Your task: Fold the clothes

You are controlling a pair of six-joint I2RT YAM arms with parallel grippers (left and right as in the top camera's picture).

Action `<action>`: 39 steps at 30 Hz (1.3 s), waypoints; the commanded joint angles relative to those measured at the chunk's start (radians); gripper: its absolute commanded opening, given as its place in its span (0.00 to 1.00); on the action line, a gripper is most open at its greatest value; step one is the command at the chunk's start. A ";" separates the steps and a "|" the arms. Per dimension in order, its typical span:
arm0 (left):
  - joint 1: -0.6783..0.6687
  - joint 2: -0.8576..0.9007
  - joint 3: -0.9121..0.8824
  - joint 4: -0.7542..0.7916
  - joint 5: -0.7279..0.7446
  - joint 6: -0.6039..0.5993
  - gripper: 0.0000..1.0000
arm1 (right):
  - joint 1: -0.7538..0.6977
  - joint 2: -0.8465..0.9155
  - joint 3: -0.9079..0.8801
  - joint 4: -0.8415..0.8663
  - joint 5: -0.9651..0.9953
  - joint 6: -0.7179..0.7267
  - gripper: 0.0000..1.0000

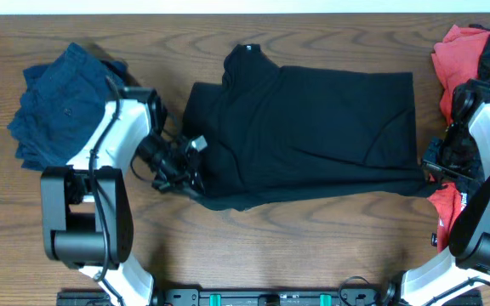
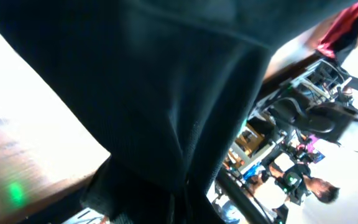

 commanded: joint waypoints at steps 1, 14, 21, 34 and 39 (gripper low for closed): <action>0.003 -0.089 -0.084 0.040 -0.038 -0.065 0.06 | -0.008 0.005 -0.021 -0.001 -0.016 0.017 0.01; 0.005 -0.563 -0.316 0.265 -0.203 -0.486 0.06 | -0.008 -0.056 -0.171 0.072 -0.077 0.017 0.01; 0.004 -0.651 -0.354 0.426 -0.183 -0.583 0.06 | -0.007 -0.085 -0.171 0.135 -0.157 -0.006 0.01; -0.020 -0.462 -0.354 1.052 -0.131 -0.604 0.06 | -0.007 -0.109 -0.171 0.486 -0.361 -0.009 0.01; -0.020 -0.332 -0.354 1.203 -0.130 -0.690 0.06 | -0.003 -0.109 -0.171 0.612 -0.481 -0.074 0.01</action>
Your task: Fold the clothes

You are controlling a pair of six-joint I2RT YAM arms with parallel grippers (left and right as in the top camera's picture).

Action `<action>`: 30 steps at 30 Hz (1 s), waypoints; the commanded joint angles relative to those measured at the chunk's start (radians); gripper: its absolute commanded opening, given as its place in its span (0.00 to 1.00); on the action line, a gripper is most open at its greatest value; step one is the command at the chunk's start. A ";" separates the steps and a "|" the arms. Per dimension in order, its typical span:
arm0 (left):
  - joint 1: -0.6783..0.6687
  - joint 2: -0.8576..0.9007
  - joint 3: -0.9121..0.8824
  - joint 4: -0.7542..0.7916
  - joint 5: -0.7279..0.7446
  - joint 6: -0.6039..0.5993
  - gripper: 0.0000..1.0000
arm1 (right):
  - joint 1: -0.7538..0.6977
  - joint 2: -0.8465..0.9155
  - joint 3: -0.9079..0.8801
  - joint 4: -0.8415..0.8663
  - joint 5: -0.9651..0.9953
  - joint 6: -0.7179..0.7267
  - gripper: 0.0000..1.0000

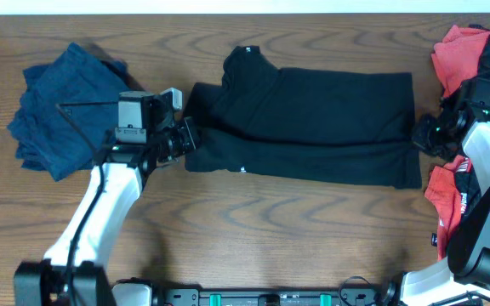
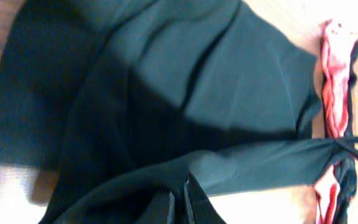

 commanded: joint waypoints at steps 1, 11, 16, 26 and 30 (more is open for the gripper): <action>0.001 0.084 0.000 0.066 0.002 -0.062 0.06 | 0.003 -0.021 0.002 0.045 -0.116 -0.063 0.01; 0.001 0.280 0.000 0.298 0.002 -0.099 0.06 | 0.022 -0.021 0.002 0.057 0.005 -0.059 0.01; 0.001 0.291 0.001 0.360 0.003 -0.099 0.06 | 0.022 -0.021 0.002 0.064 0.095 0.022 0.02; 0.024 0.287 0.001 0.352 0.074 -0.068 0.98 | 0.019 -0.027 0.002 0.046 0.115 0.022 0.22; 0.096 0.269 0.001 0.320 0.074 -0.068 0.98 | 0.022 -0.056 0.002 0.011 0.086 0.021 0.22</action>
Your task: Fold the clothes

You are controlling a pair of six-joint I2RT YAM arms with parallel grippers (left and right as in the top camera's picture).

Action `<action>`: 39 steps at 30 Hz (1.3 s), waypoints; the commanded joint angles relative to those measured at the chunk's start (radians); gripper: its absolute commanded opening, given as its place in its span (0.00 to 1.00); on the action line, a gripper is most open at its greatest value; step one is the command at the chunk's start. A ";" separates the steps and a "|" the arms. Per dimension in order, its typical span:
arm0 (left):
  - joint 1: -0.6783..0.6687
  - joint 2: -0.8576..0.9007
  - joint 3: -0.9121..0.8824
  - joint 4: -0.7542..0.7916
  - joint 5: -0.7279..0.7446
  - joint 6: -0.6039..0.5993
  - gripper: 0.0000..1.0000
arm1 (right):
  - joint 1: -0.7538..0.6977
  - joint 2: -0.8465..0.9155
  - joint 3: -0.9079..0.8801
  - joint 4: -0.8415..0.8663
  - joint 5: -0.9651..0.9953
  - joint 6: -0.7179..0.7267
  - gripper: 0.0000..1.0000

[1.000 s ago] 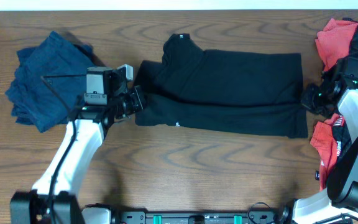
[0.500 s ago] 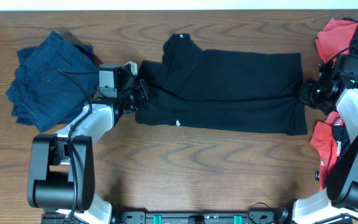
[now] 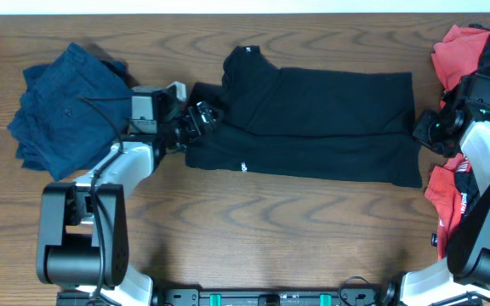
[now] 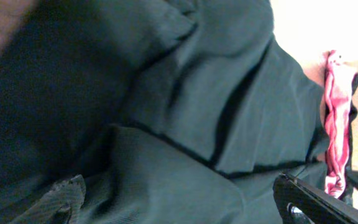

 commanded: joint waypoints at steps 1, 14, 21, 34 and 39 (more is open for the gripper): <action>0.075 -0.022 0.001 -0.014 0.018 0.024 0.98 | 0.008 -0.060 0.002 -0.021 -0.032 0.000 0.22; 0.198 -0.023 0.001 -0.141 0.017 0.037 0.98 | 0.092 -0.107 -0.024 -0.108 -0.122 -0.146 0.22; 0.166 -0.023 0.001 -0.255 0.018 0.074 0.86 | 0.118 -0.103 -0.098 -0.109 -0.010 -0.086 0.22; 0.081 -0.002 0.001 -0.222 -0.058 0.092 0.78 | 0.118 -0.102 -0.240 0.007 -0.006 -0.084 0.21; 0.073 0.025 0.001 -0.196 -0.059 0.092 0.78 | 0.118 -0.102 -0.306 0.093 -0.006 -0.084 0.21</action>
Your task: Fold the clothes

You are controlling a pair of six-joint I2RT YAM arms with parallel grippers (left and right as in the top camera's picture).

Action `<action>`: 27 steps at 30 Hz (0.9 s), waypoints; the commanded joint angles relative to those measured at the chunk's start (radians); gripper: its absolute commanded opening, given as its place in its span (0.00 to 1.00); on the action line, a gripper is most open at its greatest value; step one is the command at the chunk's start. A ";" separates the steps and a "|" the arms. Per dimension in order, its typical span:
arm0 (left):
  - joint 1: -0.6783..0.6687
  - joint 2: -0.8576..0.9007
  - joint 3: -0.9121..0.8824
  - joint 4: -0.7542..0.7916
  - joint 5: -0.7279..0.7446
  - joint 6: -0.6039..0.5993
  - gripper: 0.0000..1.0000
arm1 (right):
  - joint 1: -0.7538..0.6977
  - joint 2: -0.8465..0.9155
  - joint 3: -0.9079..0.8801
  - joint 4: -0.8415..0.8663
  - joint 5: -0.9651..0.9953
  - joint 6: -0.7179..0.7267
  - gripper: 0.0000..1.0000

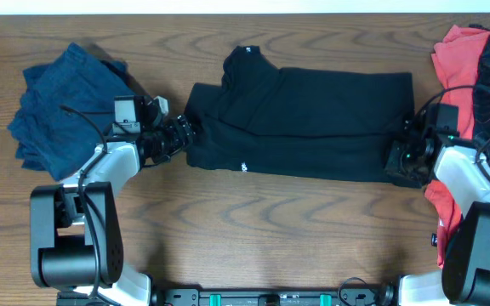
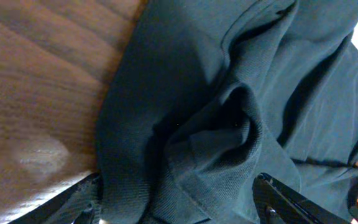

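The black shirt (image 1: 313, 119) lies across the middle of the table as a long band, its lower part folded up over itself and its collar (image 1: 247, 58) at the upper left. My left gripper (image 1: 185, 136) sits at the shirt's left edge. In the left wrist view this gripper (image 2: 179, 208) is open wide, with bunched black cloth (image 2: 229, 124) between its fingers (image 2: 288, 202). My right gripper (image 1: 401, 159) rests on the shirt's lower right corner; dark on dark, its jaws cannot be made out.
A crumpled blue garment (image 1: 58, 106) lies at the left, close behind the left arm. A pile of red and black clothes (image 1: 470, 59) sits at the right edge, with more red cloth (image 1: 445, 204) under the right arm. Bare wooden table (image 1: 253, 229) runs along the front.
My left gripper, still open, has moved from above the shirt's upper left down to its left edge. The right gripper went from the shirt's right edge down and inward onto the lower right corner.
At first the shirt lay wider, with both grippers at its lower corners and the left shut on cloth. Then the lower part lay folded up over the shirt, making a narrower band. After that the left gripper stood open, and now both are back at the band's ends.
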 commanded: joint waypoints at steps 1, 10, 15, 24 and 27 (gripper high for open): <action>-0.003 0.034 0.001 0.005 -0.011 0.017 0.77 | 0.006 -0.002 -0.036 0.032 0.010 0.011 0.21; -0.002 0.081 0.001 -0.002 -0.011 0.017 0.25 | 0.006 -0.002 -0.050 0.045 0.041 0.011 0.21; 0.008 0.077 0.001 -0.039 -0.011 0.017 0.06 | 0.006 -0.002 -0.050 0.045 0.061 0.011 0.23; 0.115 0.066 0.001 -0.193 -0.012 0.088 0.06 | -0.005 -0.002 -0.050 0.040 0.067 0.011 0.22; 0.161 0.055 0.001 -0.239 -0.011 0.120 0.06 | -0.014 -0.002 -0.050 0.029 0.085 0.011 0.22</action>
